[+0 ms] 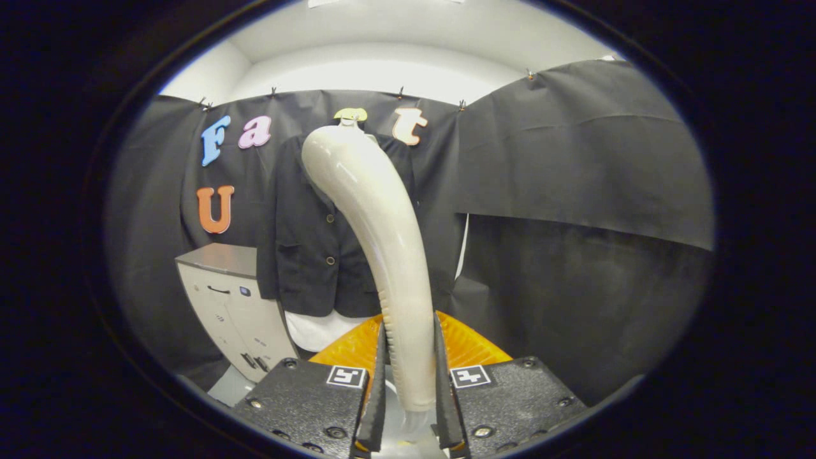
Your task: Iron the clothes twice with a garment steamer, once on the left side and once on the right side.
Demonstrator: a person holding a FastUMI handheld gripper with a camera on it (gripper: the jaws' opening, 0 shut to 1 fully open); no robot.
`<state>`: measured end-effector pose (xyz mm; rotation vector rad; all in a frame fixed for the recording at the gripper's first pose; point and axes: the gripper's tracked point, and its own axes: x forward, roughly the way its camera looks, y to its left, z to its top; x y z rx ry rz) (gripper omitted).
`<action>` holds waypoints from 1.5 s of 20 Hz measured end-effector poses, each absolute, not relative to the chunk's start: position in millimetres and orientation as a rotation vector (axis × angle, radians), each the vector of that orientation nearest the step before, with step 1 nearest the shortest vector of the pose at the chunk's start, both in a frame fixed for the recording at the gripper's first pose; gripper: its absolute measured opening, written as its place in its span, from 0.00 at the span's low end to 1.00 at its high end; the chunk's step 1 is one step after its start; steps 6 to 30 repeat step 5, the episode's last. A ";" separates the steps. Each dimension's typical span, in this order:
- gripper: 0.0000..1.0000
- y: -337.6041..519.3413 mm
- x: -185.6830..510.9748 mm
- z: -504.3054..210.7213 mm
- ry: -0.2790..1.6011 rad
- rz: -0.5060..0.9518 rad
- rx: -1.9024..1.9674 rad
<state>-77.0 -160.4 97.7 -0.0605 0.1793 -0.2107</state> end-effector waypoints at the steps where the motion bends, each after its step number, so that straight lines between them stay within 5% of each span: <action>1: 0.35 -162.6 -81.7 95.3 0.185 -0.201 -0.054; 30: 0.35 -164.4 -92.6 94.1 0.184 -0.192 -0.047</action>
